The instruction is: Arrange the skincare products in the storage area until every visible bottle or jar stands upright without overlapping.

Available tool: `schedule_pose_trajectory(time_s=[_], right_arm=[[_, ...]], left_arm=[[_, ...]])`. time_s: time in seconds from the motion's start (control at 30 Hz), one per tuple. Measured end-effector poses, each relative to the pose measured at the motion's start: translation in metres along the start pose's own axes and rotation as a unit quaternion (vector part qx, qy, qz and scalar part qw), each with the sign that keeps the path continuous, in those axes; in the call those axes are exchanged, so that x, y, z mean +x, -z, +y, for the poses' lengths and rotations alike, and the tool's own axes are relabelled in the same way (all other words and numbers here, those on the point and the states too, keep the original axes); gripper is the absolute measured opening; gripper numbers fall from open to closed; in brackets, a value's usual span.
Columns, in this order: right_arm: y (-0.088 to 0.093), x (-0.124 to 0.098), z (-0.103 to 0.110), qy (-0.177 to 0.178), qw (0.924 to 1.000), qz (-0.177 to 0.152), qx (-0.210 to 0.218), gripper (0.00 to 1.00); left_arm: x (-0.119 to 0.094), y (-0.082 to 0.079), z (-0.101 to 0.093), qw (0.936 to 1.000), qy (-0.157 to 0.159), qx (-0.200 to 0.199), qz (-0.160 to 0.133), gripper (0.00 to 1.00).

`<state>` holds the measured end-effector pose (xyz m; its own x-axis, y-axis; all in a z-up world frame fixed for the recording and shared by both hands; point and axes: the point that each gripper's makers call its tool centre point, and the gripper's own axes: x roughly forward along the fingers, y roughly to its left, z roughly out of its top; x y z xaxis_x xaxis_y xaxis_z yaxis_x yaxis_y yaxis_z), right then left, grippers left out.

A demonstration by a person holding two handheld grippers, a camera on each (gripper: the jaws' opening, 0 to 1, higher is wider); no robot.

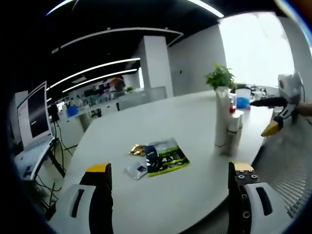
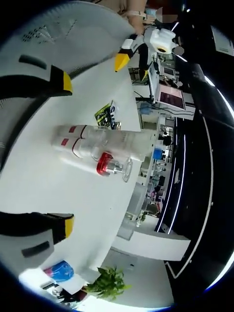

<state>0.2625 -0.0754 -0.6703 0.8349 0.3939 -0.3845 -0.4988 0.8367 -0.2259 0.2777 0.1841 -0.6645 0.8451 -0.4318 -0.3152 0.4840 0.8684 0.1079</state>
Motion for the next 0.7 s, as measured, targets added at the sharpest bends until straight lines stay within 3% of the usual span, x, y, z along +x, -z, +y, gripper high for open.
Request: schedule_pose_trajectory(time_s=[0.37,0.43,0.57,0.7], right_arm=[[-0.003,-0.002,0.007,-0.022,0.9997,-0.013,-0.001,0.99],[0.005,-0.002,0.008,-0.030,0.9995,0.010,0.005,0.99],[-0.005,-0.002,0.012,-0.041,0.9989,-0.021,-0.001,0.99],[0.000,0.000,0.011,-0.040,0.9991,-0.008,-0.007,0.99]], left_arm=[[-0.001,0.001,0.002,0.9999,-0.013,0.006,0.004,0.97],[-0.001,0.002,0.004,0.9998,-0.019,0.005,0.008,0.97],[0.000,0.001,0.005,0.9997,-0.023,0.009,0.010,0.97],[0.001,0.002,0.004,0.9995,-0.026,0.009,0.015,0.97]])
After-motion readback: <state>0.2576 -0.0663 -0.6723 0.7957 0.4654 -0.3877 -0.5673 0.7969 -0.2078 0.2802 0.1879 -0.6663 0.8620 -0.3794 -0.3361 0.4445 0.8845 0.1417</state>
